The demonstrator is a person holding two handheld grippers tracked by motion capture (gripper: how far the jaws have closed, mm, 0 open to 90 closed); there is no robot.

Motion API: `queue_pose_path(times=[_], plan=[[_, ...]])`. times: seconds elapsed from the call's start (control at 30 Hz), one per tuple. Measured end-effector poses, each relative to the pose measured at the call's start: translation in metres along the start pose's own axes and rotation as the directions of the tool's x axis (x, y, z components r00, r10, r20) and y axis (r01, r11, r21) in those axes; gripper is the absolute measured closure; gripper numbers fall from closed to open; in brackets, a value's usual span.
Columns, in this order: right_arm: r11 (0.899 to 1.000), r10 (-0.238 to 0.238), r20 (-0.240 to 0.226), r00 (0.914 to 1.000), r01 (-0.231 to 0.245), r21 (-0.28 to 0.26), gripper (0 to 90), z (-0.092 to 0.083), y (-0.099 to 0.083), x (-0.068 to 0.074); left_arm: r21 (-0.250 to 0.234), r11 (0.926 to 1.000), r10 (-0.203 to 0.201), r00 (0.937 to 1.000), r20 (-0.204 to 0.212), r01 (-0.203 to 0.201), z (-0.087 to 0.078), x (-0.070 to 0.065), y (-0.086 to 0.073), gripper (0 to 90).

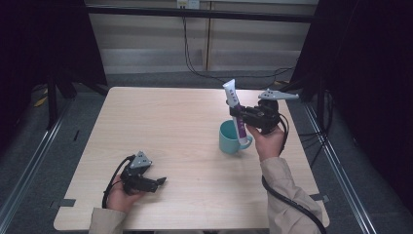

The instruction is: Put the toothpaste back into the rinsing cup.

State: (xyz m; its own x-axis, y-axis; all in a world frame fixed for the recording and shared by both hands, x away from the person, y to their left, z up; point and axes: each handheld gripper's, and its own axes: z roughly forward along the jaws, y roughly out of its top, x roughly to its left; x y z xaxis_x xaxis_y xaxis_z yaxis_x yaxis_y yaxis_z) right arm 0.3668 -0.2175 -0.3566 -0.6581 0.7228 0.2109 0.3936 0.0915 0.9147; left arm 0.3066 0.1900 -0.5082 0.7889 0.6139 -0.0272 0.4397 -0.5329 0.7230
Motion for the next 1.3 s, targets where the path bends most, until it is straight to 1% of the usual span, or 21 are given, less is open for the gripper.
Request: queue_pose_path(times=[0.07, 0.13, 0.33, 0.4, 0.5, 0.57, 0.6, 0.73, 0.8, 0.87, 0.9, 0.93, 1.0, 1.03, 1.1, 1.23, 1.3], plan=[[1.0, 0.009, -0.006, 0.9999, -0.009, -0.006, 75.2, 0.003, 0.0, -0.002, 0.0, 1.0, 0.0, 1.0, 0.0, 0.0, 0.0, 0.0, 0.0, 15.4], [1.0, 0.001, 0.004, 1.0, -0.001, -0.006, 75.2, 0.006, 0.0, -0.003, -0.004, 1.0, 0.002, 1.0, -0.004, -0.002, 0.0, 0.0, 0.0, 15.4], [1.0, 0.001, 0.003, 1.0, -0.001, -0.006, 75.2, 0.012, 0.001, -0.006, -0.001, 1.0, 0.001, 1.0, -0.004, -0.001, 0.0, 0.0, 0.0, 15.4], [1.0, -0.001, 0.01, 1.0, 0.001, -0.004, 75.1, 0.014, 0.001, -0.007, -0.002, 1.0, 0.001, 1.0, -0.003, -0.001, 0.0, 0.0, 0.0, 15.4], [1.0, -0.002, 0.015, 0.9999, 0.003, -0.007, 75.1, 0.014, 0.001, -0.008, 0.0, 1.0, 0.003, 1.0, -0.004, -0.003, 0.0, 0.0, 0.0, 15.4], [1.0, 0.001, 0.014, 0.9999, -0.001, -0.007, 75.1, 0.015, 0.0, -0.01, -0.005, 1.0, -0.002, 1.0, 0.003, 0.002, 0.0, 0.0, 0.0, 15.4], [1.0, 0.0, 0.021, 0.9998, 0.001, -0.005, 75.1, 0.017, -0.001, -0.012, -0.008, 1.0, -0.006, 1.0, 0.003, 0.006, 0.001, -0.001, 0.0, 15.4], [1.0, 0.005, 0.024, 0.9997, -0.005, -0.009, 75.1, 0.018, -0.003, -0.013, -0.008, 1.0, -0.006, 1.0, 0.004, 0.006, 0.001, -0.001, 0.0, 15.5], [1.0, 0.007, 0.021, 0.9998, -0.007, -0.01, 75.1, 0.018, -0.003, -0.014, -0.007, 1.0, -0.004, 1.0, 0.005, 0.004, 0.0, 0.0, 0.0, 15.4], [1.0, 0.002, 0.028, 0.9996, -0.002, -0.012, 75.1, 0.019, -0.003, -0.015, -0.007, 1.0, -0.005, 1.0, 0.004, 0.005, 0.001, -0.001, 0.0, 15.4], [1.0, 0.005, 0.025, 0.9997, -0.005, -0.013, 75.0, 0.019, -0.003, -0.016, -0.007, 1.0, 0.001, 1.0, 0.002, -0.001, 0.0, 0.0, 0.0, 15.4], [1.0, 0.008, 0.026, 0.9996, -0.007, -0.013, 75.0, 0.02, -0.003, -0.016, -0.007, 1.0, -0.004, 1.0, 0.005, 0.004, 0.0, 0.0, 0.0, 15.4], [1.0, 0.008, 0.031, 0.9995, -0.007, -0.016, 75.0, 0.021, -0.003, -0.017, -0.006, 1.0, 0.004, 1.0, 0.001, -0.004, 0.0, 0.0, 0.0, 15.4], [1.0, 0.007, 0.03, 0.9995, -0.007, -0.018, 75.0, 0.021, -0.003, -0.017, -0.006, 1.0, -0.005, 1.0, 0.002, 0.005, 0.0, 0.0, 0.0, 15.5], [1.0, 0.006, 0.033, 0.9994, -0.006, -0.017, 75.0, 0.023, -0.004, -0.017, -0.001, 1.0, 0.006, 1.0, -0.003, -0.006, 0.0, 0.0, 0.0, 15.5], [1.0, 0.002, 0.039, 0.9992, -0.001, -0.01, 75.0, 0.027, -0.007, -0.018, -0.002, 1.0, 0.002, 1.0, 0.0, -0.002, 0.0, 0.0, 0.0, 15.4], [1.0, 0.009, 0.043, 0.9991, -0.008, -0.021, 74.9, 0.028, -0.009, -0.019, -0.001, 1.0, 0.004, 1.0, -0.002, -0.004, 0.0, 0.0, 0.0, 15.4]])
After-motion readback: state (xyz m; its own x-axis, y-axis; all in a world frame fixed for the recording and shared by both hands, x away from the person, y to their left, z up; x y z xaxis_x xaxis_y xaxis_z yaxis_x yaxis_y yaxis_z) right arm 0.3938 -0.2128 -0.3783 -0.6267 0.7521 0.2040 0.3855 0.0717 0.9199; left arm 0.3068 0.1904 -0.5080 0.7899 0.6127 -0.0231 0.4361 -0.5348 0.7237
